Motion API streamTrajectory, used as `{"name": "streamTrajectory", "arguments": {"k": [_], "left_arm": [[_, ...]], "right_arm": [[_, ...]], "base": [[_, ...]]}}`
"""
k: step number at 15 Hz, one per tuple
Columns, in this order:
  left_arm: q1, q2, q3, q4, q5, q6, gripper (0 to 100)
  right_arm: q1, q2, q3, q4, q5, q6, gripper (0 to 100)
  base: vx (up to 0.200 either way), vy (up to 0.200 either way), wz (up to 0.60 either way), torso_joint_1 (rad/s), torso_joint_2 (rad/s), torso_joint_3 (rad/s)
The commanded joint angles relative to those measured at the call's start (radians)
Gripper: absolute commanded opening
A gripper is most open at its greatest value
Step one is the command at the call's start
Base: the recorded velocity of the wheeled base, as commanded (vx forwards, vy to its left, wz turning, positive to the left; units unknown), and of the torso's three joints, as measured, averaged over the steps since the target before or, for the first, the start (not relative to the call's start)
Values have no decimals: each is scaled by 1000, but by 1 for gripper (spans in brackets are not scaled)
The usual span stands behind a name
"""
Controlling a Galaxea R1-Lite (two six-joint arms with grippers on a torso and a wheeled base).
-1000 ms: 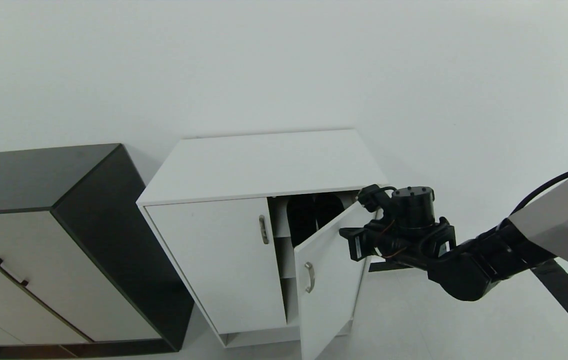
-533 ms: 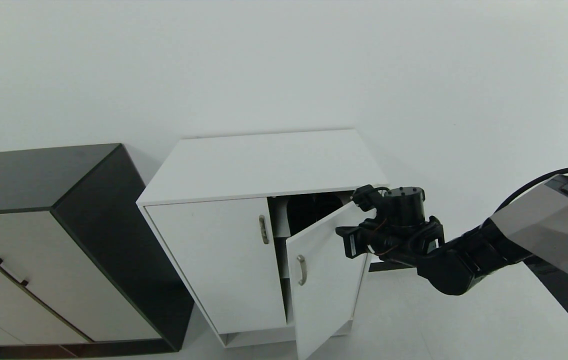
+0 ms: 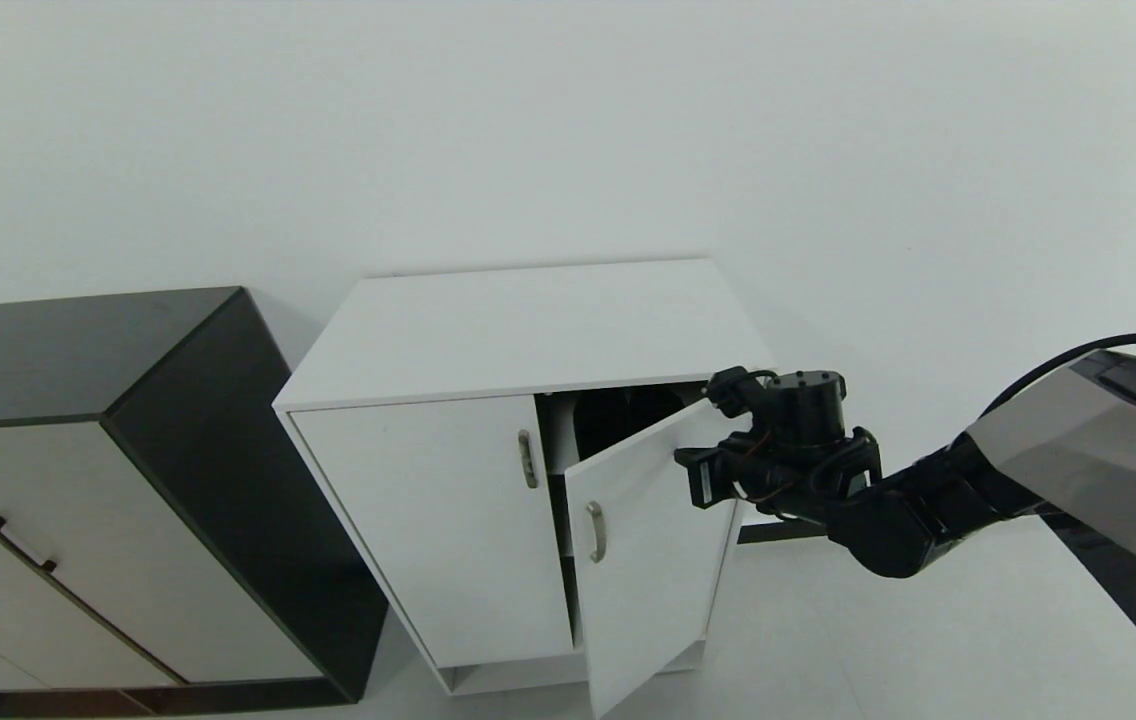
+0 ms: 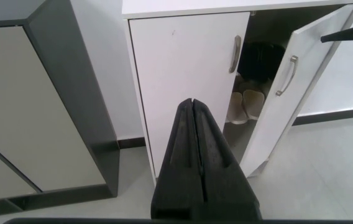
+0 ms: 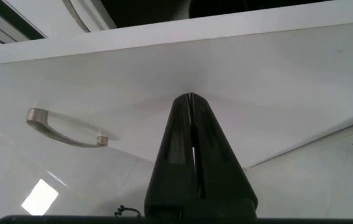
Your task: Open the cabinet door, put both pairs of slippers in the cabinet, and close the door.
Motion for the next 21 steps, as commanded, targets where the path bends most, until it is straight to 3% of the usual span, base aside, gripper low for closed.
{"name": "streamTrajectory", "arguments": {"k": [1,21], "left_arm": [[0,0,0,0,0,0,0],[0,0,0,0,0,0,0]], "right_arm": [[-2,22,-22,6,0,0,0],[-24,118,-203,56,-75,32,0]], "base": [[0,0,0,0,0,0],[0,0,0,0,0,0]]}}
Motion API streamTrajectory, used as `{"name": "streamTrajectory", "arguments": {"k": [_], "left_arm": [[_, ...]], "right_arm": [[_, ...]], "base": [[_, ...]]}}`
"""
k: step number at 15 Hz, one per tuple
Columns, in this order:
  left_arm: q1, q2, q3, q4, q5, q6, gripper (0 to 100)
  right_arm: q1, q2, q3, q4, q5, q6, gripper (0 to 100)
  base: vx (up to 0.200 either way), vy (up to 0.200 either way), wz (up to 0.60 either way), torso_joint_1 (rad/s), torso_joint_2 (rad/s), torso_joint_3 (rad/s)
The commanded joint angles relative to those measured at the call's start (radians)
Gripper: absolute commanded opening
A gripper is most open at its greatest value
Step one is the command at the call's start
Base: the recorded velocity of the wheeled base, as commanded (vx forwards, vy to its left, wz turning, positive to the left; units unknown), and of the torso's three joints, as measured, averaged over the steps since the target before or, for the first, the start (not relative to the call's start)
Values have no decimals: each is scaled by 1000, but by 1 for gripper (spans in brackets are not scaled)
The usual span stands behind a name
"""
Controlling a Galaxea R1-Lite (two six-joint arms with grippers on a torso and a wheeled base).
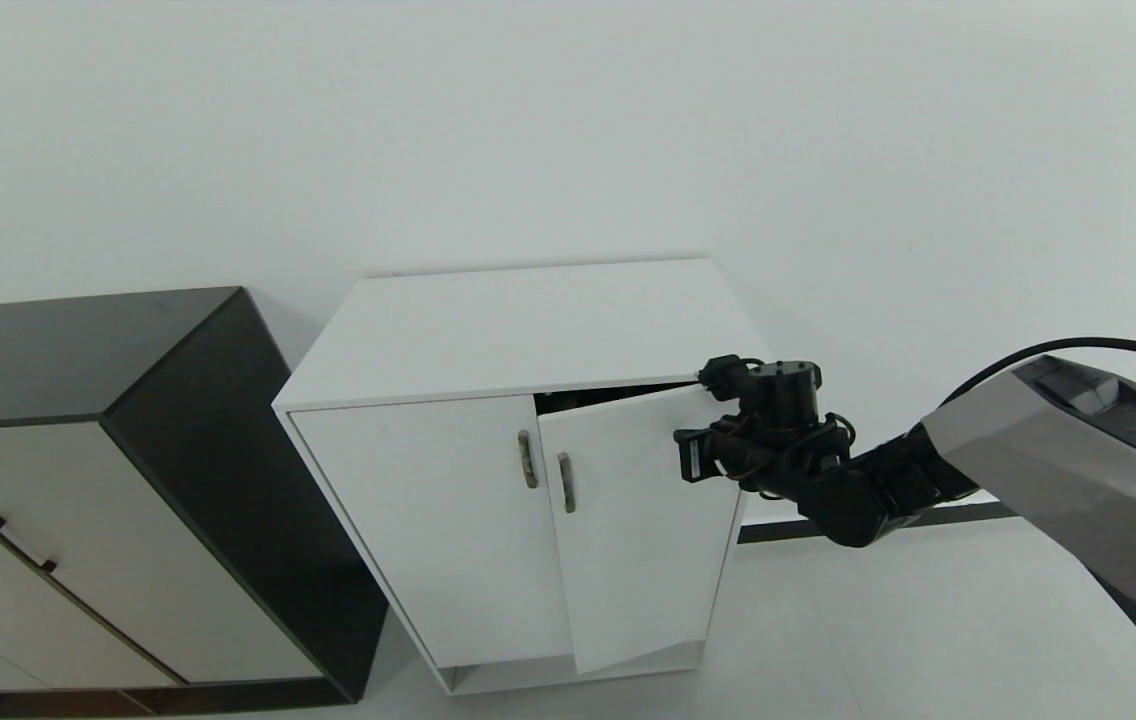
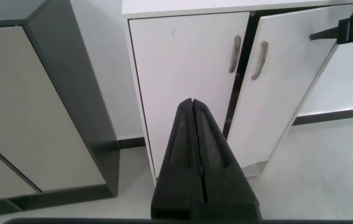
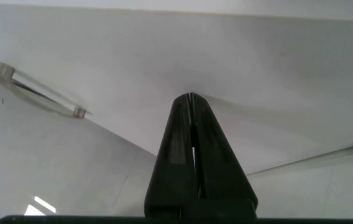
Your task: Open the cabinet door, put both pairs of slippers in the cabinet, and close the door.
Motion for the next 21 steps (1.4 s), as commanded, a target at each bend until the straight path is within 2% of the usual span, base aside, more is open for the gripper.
{"name": "streamTrajectory", "arguments": {"k": [1,21], "left_arm": [[0,0,0,0,0,0,0],[0,0,0,0,0,0,0]], "right_arm": [[1,9,-14,-2,-2,0,0],[-24,67,-67,-5,-34,6,0]], "base": [[0,0,0,0,0,0],[0,0,0,0,0,0]]}}
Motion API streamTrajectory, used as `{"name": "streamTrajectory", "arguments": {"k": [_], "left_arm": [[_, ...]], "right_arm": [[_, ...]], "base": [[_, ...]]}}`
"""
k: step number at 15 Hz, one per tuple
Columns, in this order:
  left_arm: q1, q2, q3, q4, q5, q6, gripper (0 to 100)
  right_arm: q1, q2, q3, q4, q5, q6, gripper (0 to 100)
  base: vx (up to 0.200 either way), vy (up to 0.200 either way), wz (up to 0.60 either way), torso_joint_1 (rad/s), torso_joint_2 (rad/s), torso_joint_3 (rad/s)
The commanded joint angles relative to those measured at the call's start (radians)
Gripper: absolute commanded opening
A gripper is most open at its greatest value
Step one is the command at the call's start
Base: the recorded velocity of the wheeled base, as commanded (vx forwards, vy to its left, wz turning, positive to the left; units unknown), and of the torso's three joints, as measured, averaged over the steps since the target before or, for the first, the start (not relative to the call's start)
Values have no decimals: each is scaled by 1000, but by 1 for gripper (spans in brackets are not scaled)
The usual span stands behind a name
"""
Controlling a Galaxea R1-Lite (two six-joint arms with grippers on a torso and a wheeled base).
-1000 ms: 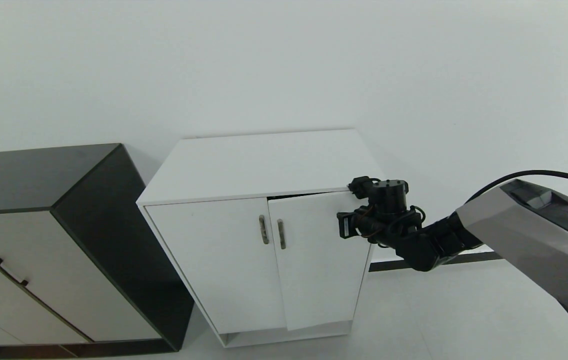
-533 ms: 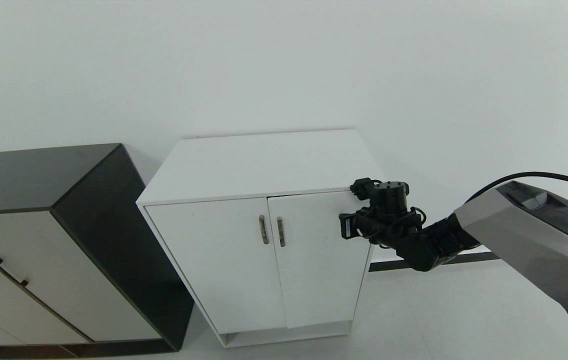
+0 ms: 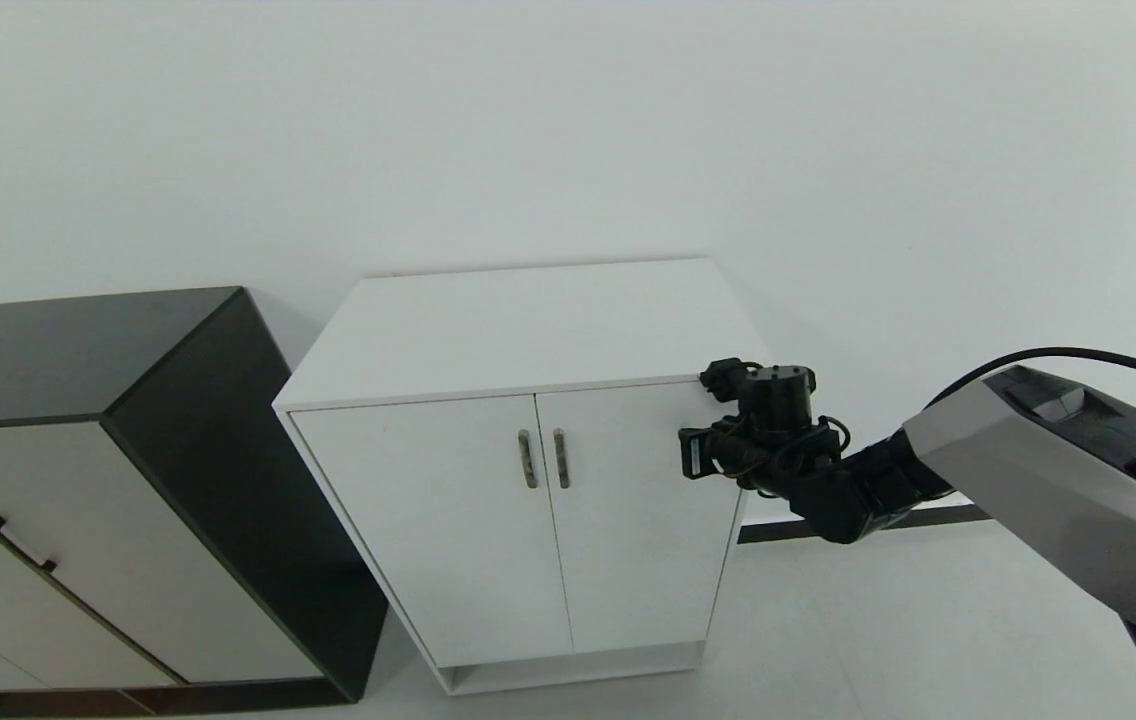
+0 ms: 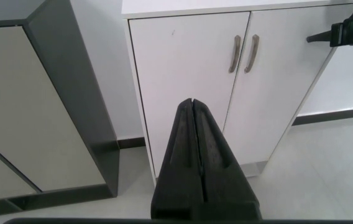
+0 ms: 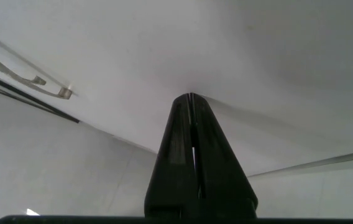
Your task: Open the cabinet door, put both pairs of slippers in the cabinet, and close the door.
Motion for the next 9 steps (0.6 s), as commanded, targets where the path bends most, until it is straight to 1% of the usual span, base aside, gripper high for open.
{"name": "streamTrajectory", "arguments": {"k": [1,6,8,9], "left_arm": [[0,0,0,0,0,0,0],[0,0,0,0,0,0,0],[0,1,0,0,-1,0,0],[0,1,0,0,-1,0,0]], "right_arm": [[-2,6,-4,0,-4,12,0],[-2,6,-2,-3,-5,51,0],[-1,-32,53,-14,-5,51,0],[1,-62,104,-32,-7,46,0]], "base": [[0,0,0,0,0,0],[0,0,0,0,0,0],[0,0,0,0,0,0],[0,0,0,0,0,0]]}}
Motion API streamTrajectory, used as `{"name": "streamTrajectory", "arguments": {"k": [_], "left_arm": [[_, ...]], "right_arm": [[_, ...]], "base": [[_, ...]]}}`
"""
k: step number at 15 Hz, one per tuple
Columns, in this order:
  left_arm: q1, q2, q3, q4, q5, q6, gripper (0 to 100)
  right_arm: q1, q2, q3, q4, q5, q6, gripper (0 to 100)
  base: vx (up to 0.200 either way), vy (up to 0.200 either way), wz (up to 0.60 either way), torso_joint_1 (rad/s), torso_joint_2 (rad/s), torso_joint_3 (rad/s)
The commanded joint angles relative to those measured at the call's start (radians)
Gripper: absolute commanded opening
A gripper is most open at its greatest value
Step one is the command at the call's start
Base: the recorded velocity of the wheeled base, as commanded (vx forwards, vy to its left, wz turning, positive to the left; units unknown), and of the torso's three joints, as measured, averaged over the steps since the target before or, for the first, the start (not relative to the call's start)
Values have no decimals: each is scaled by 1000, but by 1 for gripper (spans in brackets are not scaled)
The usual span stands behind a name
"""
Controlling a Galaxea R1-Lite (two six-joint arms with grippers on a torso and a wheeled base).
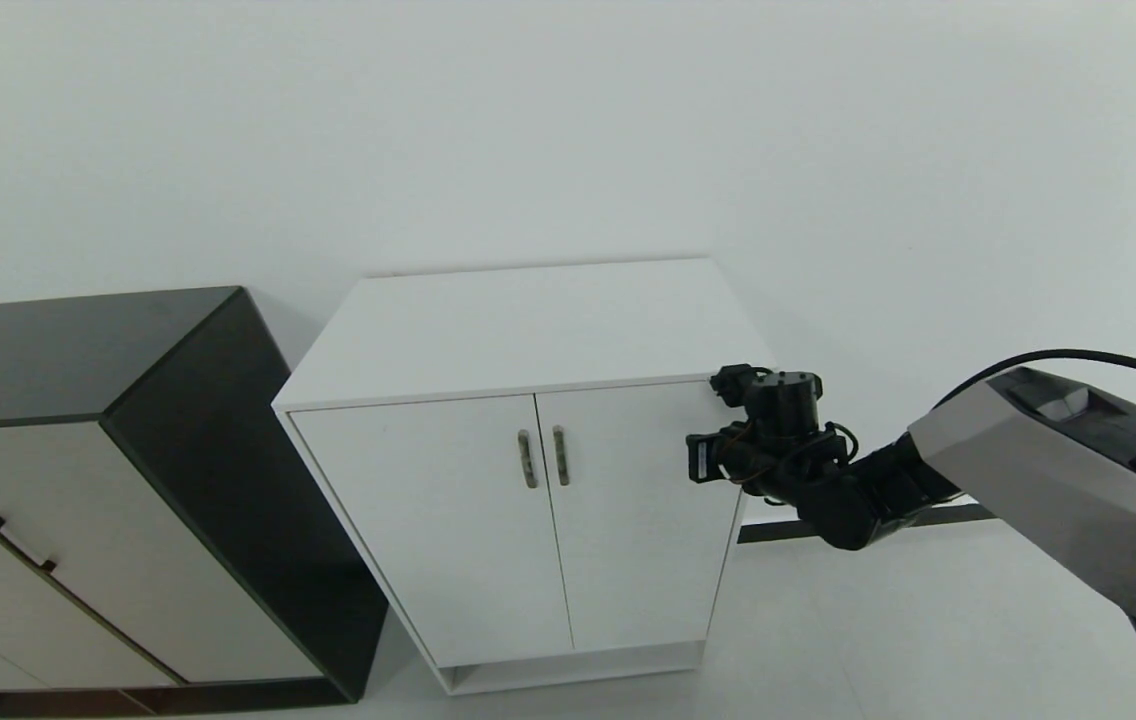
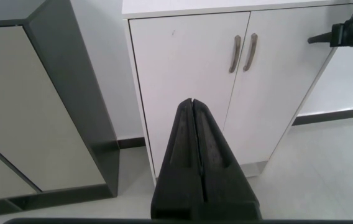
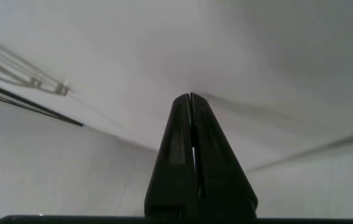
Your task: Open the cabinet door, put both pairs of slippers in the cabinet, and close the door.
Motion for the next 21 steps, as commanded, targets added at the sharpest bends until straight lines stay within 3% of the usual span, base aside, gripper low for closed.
{"name": "streamTrajectory", "arguments": {"k": [1,4,7,8,10,13,15,18,21], "left_arm": [[0,0,0,0,-1,0,0],[0,1,0,0,1,0,0],[0,0,0,0,1,0,0],[0,0,0,0,1,0,0],[0,0,0,0,1,-5,0],[0,0,0,0,1,-6,0],[0,1,0,0,1,-6,0],[0,0,0,0,2,-12,0],[0,0,0,0,4,-14,0]], "right_arm": [[4,-71,86,-27,0,-6,0],[8,-266,351,-87,-21,-10,0],[-6,-544,775,-221,-43,-9,0],[-6,-544,775,-221,-43,-9,0],[-81,-794,1069,-268,-50,-10,0],[-249,-1033,1306,-250,-40,-36,0],[-291,-1141,1369,-171,-35,-76,0],[-299,-1371,1369,178,-32,-128,0],[-299,-1506,1369,368,-29,-136,0]], "base": [[0,0,0,0,0,0],[0,0,0,0,0,0],[0,0,0,0,0,0],[0,0,0,0,0,0],[0,0,0,0,0,0],[0,0,0,0,0,0],[0,0,0,0,0,0],[0,0,0,0,0,0],[0,0,0,0,0,0]]}}
